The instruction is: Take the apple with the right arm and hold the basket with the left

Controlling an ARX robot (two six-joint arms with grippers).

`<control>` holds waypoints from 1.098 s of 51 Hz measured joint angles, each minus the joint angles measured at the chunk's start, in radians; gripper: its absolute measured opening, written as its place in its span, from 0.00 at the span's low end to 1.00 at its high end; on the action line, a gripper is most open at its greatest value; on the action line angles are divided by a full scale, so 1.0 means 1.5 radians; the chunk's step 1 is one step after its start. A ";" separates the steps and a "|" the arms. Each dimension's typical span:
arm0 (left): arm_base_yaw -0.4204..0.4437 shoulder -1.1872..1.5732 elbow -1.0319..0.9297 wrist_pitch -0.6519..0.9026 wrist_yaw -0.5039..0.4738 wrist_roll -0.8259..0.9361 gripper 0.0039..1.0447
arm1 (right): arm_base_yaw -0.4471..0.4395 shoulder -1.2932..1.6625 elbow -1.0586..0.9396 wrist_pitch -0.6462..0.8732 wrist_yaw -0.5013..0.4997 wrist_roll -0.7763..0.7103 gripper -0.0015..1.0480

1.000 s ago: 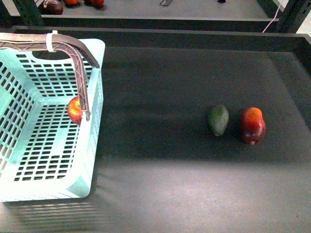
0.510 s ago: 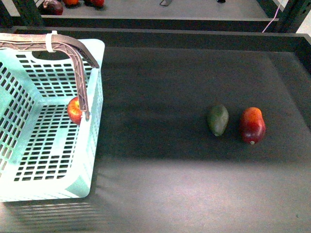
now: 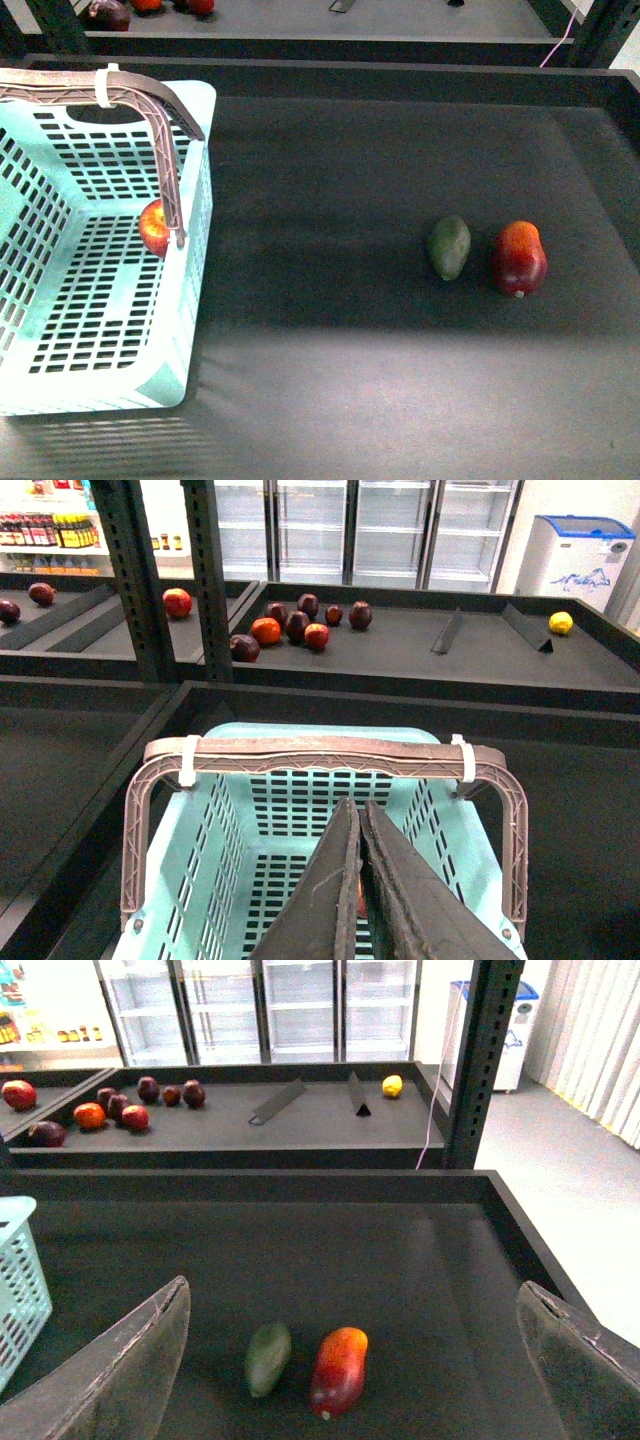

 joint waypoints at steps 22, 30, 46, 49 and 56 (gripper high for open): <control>0.000 -0.152 0.000 -0.142 0.000 0.001 0.03 | 0.000 0.000 0.000 0.000 0.000 0.000 0.92; 0.000 -0.196 0.000 -0.184 0.000 0.001 0.03 | 0.000 0.000 0.000 0.000 0.000 0.000 0.92; 0.000 -0.271 0.000 -0.258 0.000 0.001 0.03 | 0.000 0.000 0.000 0.000 0.000 0.000 0.92; 0.000 -0.283 0.000 -0.270 0.000 0.001 0.03 | 0.000 0.000 0.000 0.000 0.000 0.000 0.92; 0.000 -0.315 0.000 -0.304 0.000 0.001 0.03 | 0.000 0.000 0.000 0.000 0.000 0.000 0.92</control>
